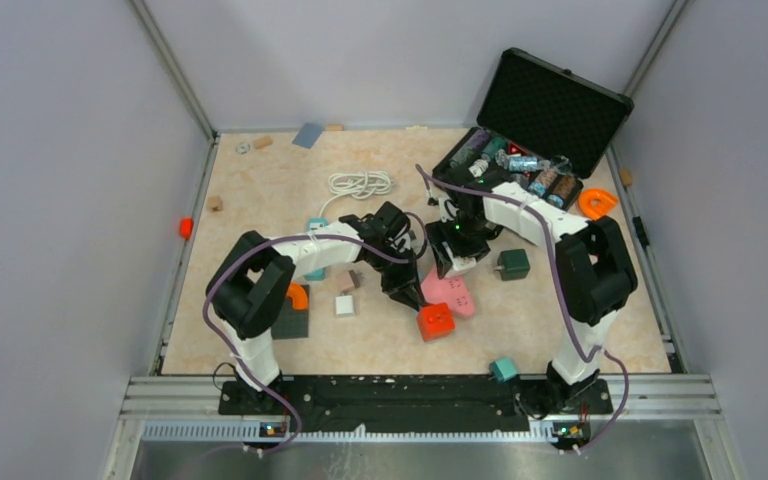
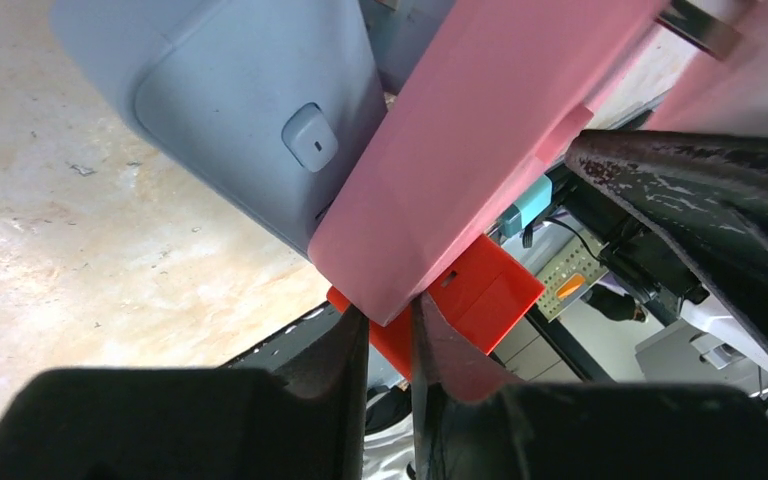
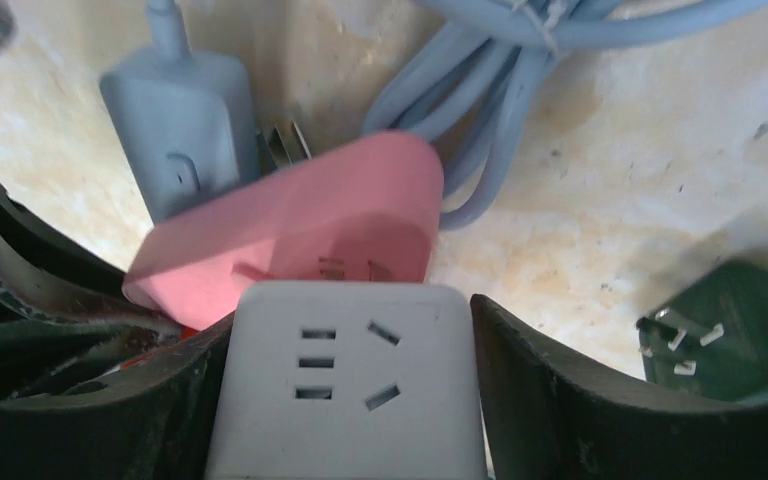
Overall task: Insert the plug
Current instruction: Insert the plug into the socket.
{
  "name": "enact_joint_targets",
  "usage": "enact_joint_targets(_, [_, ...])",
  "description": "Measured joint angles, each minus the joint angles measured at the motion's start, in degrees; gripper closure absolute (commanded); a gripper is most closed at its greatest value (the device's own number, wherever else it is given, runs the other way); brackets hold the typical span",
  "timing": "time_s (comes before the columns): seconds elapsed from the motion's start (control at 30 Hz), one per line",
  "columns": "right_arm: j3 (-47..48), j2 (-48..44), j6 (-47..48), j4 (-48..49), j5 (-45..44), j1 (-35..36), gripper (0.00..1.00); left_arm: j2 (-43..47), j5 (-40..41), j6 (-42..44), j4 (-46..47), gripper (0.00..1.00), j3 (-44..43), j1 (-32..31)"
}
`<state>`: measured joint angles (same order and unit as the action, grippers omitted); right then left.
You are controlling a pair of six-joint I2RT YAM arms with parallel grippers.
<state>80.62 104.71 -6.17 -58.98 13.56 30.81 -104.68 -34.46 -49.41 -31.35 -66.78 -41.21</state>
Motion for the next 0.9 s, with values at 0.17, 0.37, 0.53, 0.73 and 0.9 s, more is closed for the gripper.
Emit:
enact_joint_targets(0.17, [-0.35,-0.09,-1.14,4.79,-0.31,0.22,0.23,-0.13,0.63,0.42,-2.21,0.85,0.0,0.17])
enact_joint_targets(0.37, [-0.35,-0.85,-2.58,6.58,-0.98,0.35,0.21,-0.22,1.11,1.25,-3.21,0.85,-0.02,0.15])
enact_joint_targets(0.53, [-0.35,-1.88,-3.13,7.13,-2.34,0.55,0.2,-0.22,1.18,1.42,-3.37,0.85,-0.09,0.13])
enact_joint_targets(0.73, [-0.35,-4.39,-3.72,7.76,-3.19,0.55,0.21,-0.22,1.29,1.42,-3.45,0.85,-0.09,0.13])
enact_joint_targets(0.9, [-0.37,-8.09,-4.22,10.05,-3.37,0.52,0.29,-0.22,1.57,1.66,-3.89,0.85,-0.09,0.26])
